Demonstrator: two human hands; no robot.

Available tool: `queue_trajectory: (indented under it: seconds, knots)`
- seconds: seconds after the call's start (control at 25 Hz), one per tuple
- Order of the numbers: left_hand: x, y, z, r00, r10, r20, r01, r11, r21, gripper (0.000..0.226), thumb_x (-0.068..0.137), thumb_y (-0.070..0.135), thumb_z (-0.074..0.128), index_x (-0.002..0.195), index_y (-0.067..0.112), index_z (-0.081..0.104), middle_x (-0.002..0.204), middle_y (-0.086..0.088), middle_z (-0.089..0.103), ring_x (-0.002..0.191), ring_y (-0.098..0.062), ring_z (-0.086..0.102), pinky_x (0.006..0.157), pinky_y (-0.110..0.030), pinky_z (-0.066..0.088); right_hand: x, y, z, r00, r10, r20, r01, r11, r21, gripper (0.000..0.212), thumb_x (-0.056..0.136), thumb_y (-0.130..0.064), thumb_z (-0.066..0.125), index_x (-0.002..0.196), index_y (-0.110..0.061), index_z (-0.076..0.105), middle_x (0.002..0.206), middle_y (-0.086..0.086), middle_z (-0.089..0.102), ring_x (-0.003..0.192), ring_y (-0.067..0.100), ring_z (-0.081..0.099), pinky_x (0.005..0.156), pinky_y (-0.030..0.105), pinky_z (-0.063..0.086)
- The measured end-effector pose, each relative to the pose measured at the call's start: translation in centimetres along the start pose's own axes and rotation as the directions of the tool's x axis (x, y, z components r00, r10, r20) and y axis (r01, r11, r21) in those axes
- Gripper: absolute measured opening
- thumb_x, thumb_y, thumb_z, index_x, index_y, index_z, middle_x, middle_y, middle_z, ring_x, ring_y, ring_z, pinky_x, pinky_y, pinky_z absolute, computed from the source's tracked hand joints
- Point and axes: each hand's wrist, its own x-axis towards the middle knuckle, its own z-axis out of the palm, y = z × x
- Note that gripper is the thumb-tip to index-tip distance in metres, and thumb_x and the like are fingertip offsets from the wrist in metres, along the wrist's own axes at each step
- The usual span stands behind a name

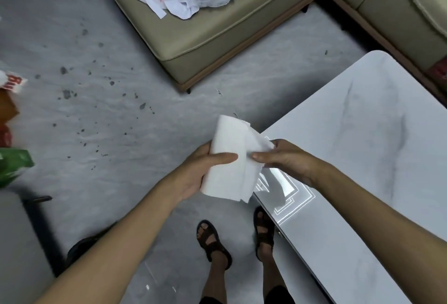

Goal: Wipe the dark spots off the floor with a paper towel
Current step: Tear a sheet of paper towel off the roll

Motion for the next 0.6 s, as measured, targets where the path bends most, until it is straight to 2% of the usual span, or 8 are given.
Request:
queue_trajectory:
  seconds: [0.12,0.2,0.28,0.4,0.6]
  knots:
    - [-0.2,-0.4,-0.6,0.998,0.004,-0.058,-0.018,0.972,-0.235,0.04,0.079,0.039,0.068,0.115,0.023,0.068,0.121,-0.006,0.069,0.111,-0.024,0.066,0.084,-0.037,0.057,-0.3,0.7,2.0,0.99,0.001,-0.138,0.03,0.974,0.223,0.031,0.081,-0.022,0.074,0.109,-0.011,0.07,0.111,0.01,0.071,0.106,0.027,0.066,0.082,0.027,0.055]
    - [-0.5,-0.5,-1.1,0.999,-0.006,-0.039,-0.014,0.86,-0.51,0.056,0.073,0.055,0.067,0.116,0.018,0.07,0.124,-0.01,0.066,0.114,-0.027,0.063,0.091,-0.042,0.054,-1.0,-1.0,2.9,0.984,-0.028,-0.178,0.081,0.952,0.295,0.027,0.081,-0.02,0.07,0.107,-0.017,0.071,0.111,0.008,0.072,0.103,0.025,0.068,0.082,0.031,0.057]
    - [-1.1,-0.2,-1.3,0.999,0.047,-0.001,-0.036,0.761,-0.648,0.068,0.074,0.064,0.061,0.122,0.016,0.065,0.13,-0.01,0.063,0.12,-0.03,0.059,0.099,-0.047,0.048,-1.6,-3.6,3.5,0.985,-0.058,-0.16,0.106,0.946,0.307,0.026,0.079,-0.018,0.065,0.104,-0.015,0.072,0.109,0.011,0.072,0.1,0.027,0.069,0.083,0.035,0.057]
    - [-1.8,0.2,-1.3,0.989,0.148,0.012,-0.103,0.743,-0.661,0.067,0.071,0.063,0.064,0.121,0.019,0.066,0.125,-0.006,0.067,0.116,-0.026,0.062,0.099,-0.045,0.049,-2.3,-6.7,3.8,0.986,-0.05,-0.162,0.105,0.93,0.352,0.032,0.076,-0.018,0.059,0.104,-0.006,0.071,0.107,0.016,0.07,0.095,0.031,0.068,0.081,0.04,0.055]
    - [-3.4,0.8,-2.4,0.978,0.204,-0.037,-0.175,0.715,-0.677,0.075,0.063,0.064,0.071,0.12,0.015,0.067,0.125,-0.009,0.066,0.116,-0.028,0.062,0.094,-0.044,0.052,-3.0,-8.1,4.1,0.982,0.109,-0.154,-0.013,0.854,0.52,0.03,0.08,-0.023,0.055,0.1,-0.012,0.074,0.105,0.012,0.072,0.092,0.031,0.069,0.079,0.04,0.055]
